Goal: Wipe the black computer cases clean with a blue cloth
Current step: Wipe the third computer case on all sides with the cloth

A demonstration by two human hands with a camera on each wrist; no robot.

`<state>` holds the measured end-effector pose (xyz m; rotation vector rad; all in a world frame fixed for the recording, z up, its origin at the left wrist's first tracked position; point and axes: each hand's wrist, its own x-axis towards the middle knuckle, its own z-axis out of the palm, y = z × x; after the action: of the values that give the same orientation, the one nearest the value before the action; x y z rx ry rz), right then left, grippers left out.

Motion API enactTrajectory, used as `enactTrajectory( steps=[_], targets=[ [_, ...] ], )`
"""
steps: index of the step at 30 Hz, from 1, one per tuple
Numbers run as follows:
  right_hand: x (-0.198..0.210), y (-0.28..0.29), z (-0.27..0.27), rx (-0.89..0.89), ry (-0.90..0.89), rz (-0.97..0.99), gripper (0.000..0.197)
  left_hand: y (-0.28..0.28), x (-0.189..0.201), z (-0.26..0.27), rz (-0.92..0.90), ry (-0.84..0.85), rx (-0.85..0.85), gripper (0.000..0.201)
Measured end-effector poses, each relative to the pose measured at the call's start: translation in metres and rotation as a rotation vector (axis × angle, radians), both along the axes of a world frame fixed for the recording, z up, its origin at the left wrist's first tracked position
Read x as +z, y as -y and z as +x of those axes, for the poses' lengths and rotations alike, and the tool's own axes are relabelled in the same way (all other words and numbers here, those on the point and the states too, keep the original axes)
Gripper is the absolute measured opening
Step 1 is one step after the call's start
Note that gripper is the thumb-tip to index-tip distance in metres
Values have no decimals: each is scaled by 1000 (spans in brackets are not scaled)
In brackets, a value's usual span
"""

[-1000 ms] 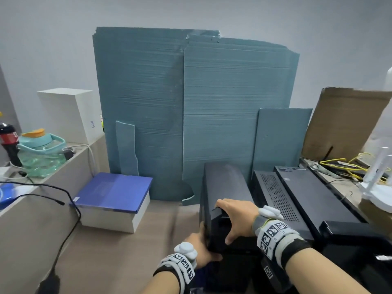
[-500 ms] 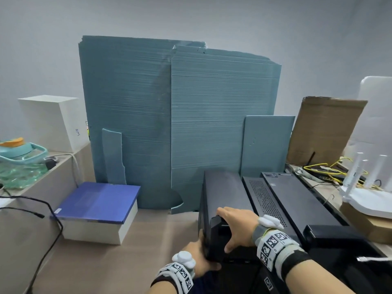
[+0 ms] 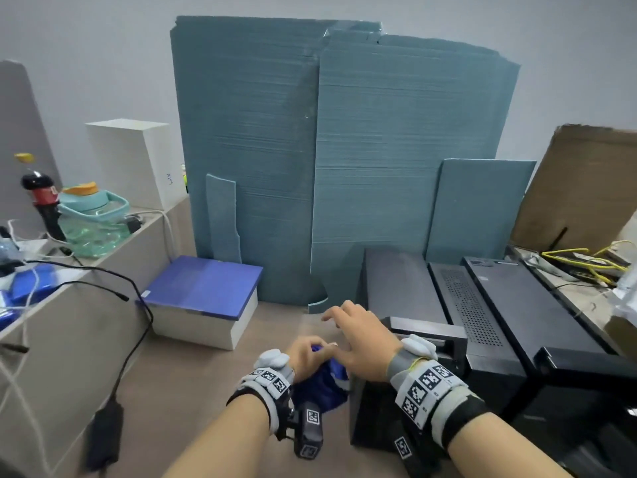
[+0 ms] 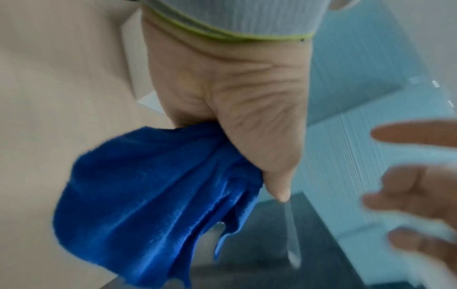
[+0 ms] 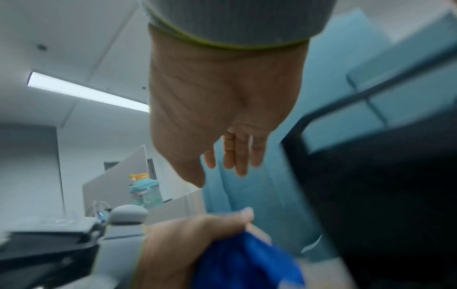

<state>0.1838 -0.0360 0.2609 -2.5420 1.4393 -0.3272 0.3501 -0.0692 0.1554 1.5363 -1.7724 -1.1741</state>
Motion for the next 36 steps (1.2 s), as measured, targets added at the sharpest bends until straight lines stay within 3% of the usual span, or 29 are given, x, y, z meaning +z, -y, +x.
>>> enactTrajectory(
  steps=[2,6,9,11,13,17,19,23,27,29,30,32,34,36],
  targets=[
    [-20,4,29,-61,147,206,47,-2,8,27,89,-89,135,27],
    [-55,18,63,-228,159,488,71,-5,9,71,241,-280,308,25],
    [-78,33,86,-205,217,582,90,-3,-4,102,193,-320,312,32],
    [-87,40,99,-165,274,613,82,-1,-10,114,135,-281,247,24],
    [-97,47,107,-166,300,619,62,1,-15,124,82,-239,219,20],
    [-124,75,130,-183,282,621,28,26,-33,148,36,-245,291,5],
    [-131,84,134,-196,291,619,12,36,-44,155,0,-193,332,14],
    [-148,108,142,-230,394,666,22,62,-72,170,4,-114,481,23],
    [-159,122,143,-338,565,730,14,72,-86,179,-28,27,522,20],
    [-173,134,145,-401,682,762,14,84,-100,183,16,-47,582,10],
    [-180,138,145,-426,728,770,13,88,-106,183,71,-168,595,16],
    [-201,146,144,-458,734,745,11,91,-121,181,252,-417,457,41],
    [-223,155,142,-492,759,756,11,91,-131,177,374,-428,189,62],
    [-223,156,143,-511,829,811,14,90,-135,174,453,-396,36,68]
  ],
)
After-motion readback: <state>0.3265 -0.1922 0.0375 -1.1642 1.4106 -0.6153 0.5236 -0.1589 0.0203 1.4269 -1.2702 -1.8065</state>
